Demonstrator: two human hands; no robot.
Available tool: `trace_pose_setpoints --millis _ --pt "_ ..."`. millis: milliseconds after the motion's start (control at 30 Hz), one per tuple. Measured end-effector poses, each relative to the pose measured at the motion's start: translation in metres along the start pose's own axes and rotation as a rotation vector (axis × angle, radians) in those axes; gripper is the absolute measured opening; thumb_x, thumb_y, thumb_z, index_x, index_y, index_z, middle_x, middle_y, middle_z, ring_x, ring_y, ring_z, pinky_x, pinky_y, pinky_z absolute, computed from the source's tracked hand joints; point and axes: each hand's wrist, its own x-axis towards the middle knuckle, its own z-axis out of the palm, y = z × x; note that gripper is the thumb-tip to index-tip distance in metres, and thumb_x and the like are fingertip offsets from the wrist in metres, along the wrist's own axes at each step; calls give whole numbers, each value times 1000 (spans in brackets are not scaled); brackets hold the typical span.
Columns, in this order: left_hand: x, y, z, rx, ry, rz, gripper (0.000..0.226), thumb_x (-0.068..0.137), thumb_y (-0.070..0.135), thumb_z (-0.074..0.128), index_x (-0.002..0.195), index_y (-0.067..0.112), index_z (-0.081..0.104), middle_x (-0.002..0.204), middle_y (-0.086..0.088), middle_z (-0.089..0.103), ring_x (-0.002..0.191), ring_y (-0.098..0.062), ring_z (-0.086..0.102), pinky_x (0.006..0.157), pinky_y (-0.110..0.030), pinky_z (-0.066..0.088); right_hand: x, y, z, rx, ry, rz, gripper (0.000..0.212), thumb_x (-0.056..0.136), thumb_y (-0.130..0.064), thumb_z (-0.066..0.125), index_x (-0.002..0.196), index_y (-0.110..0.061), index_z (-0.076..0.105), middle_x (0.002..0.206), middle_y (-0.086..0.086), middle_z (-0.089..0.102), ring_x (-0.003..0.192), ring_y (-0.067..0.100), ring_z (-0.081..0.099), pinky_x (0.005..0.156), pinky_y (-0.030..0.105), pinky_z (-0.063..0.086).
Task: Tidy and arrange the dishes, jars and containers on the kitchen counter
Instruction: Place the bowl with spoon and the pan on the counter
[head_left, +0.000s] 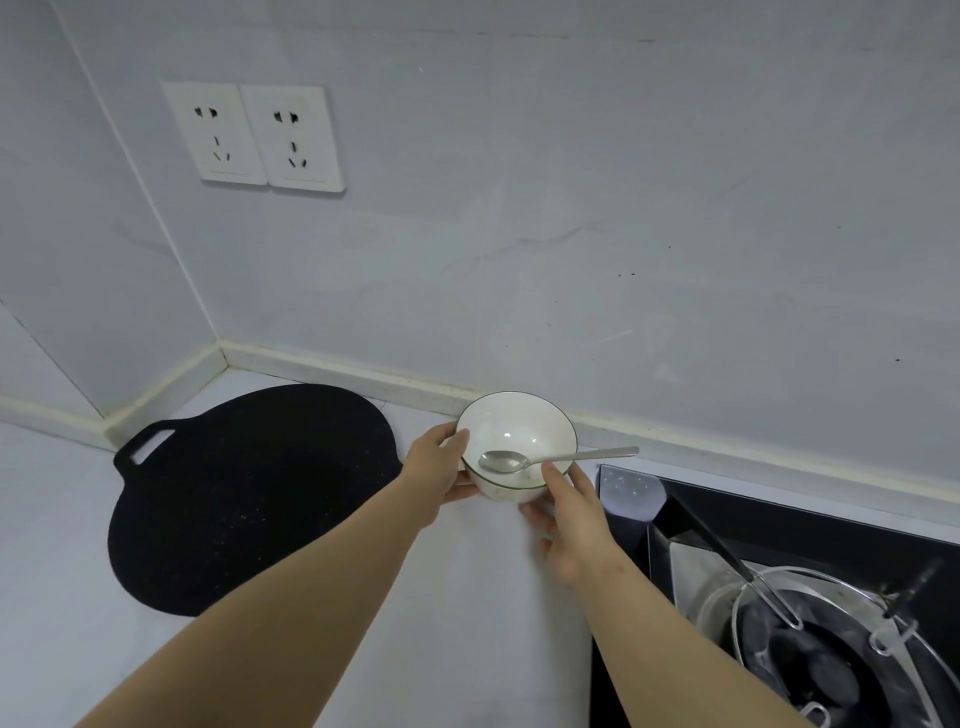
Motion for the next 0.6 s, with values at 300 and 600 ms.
trace_pose_setpoints --millis 300,600 --pt "-9 -21 -1 -333 -58 -33 33 94 8 46 126 12 51 107 -5 61 101 -28 61 82 -35 53 4 7 -2 144 5 18 10 89 -23 49 90 -27 59 107 3 57 78 15 55 70 24 33" --pt "-11 -18 0 -240 -57 -1 23 100 18 42 118 21 55 96 3 63 88 -22 65 85 -39 52 5 6 -5 131 -38 -17 38 93 -25 54 130 -28 51 110 -4 60 102 17 56 72 20 34"
